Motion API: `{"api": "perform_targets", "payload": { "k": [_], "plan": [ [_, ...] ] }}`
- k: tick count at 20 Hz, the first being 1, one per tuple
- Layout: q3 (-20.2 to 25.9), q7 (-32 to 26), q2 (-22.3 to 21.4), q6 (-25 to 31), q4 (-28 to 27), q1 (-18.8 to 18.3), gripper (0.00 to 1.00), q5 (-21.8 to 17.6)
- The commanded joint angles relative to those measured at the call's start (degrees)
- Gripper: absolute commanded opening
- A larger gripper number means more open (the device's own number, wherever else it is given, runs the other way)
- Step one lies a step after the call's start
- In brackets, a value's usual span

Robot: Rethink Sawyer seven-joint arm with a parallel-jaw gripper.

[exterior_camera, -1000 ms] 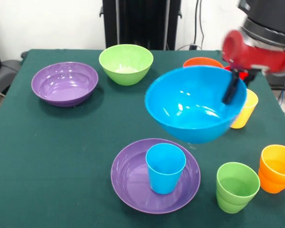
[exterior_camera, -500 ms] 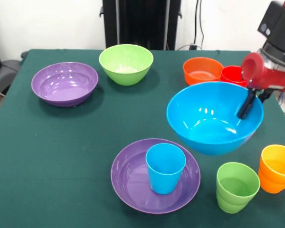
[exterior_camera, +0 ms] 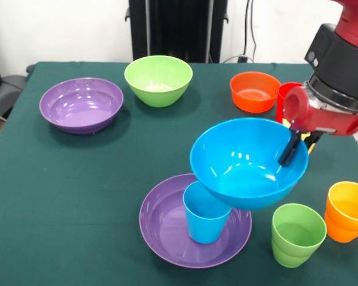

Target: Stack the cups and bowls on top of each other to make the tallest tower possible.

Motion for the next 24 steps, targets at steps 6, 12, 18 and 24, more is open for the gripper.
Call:
{"api": "perform_targets", "payload": {
  "k": [6,12,18,24],
  "plan": [
    [1.56,-1.04,1.44,6.69,-10.23,-1.14,0.00,-0.60],
    [0.78,-1.94,1.56,6.81,-12.31,-1.28,0.00,-1.04],
    [0.24,-4.58,2.17,8.65,-14.91,-2.01,0.00,-1.32],
    [-0.46,-6.63,3.22,9.14,-16.21,-2.99,0.00,-1.98]
  ]
}}
